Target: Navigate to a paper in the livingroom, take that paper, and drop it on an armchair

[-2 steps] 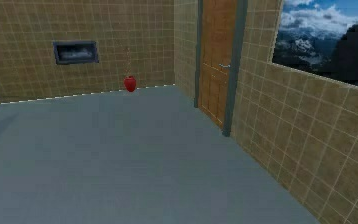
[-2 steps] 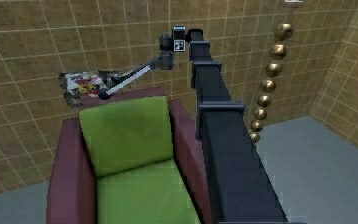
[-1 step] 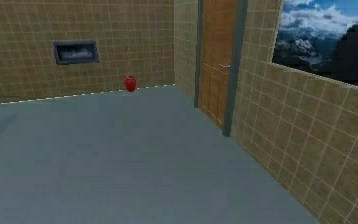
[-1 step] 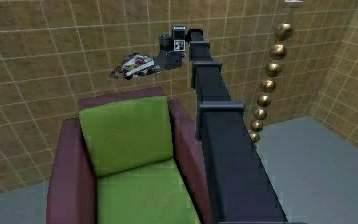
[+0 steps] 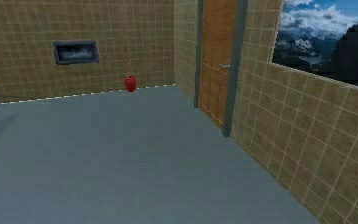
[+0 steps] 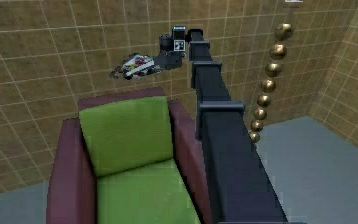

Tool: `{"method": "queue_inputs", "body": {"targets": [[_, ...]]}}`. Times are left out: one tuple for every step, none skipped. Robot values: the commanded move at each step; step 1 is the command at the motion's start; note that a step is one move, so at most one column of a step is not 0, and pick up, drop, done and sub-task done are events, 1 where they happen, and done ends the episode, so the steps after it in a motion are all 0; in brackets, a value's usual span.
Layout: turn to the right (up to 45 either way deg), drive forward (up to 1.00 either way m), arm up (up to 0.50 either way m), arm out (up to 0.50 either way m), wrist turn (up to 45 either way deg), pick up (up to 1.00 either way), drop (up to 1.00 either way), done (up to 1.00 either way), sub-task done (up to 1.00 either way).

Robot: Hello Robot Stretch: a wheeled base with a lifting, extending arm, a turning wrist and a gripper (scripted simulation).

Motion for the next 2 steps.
{"method": "queue_inputs", "body": {"targets": [[0.0, 0.00, -0.50, 0.00, 0.0, 0.00, 0.00, 0.00, 0.00], [0.0, 0.00, 0.00, 0.00, 0.0, 0.00, 1.00, 0.00, 0.00]]}}
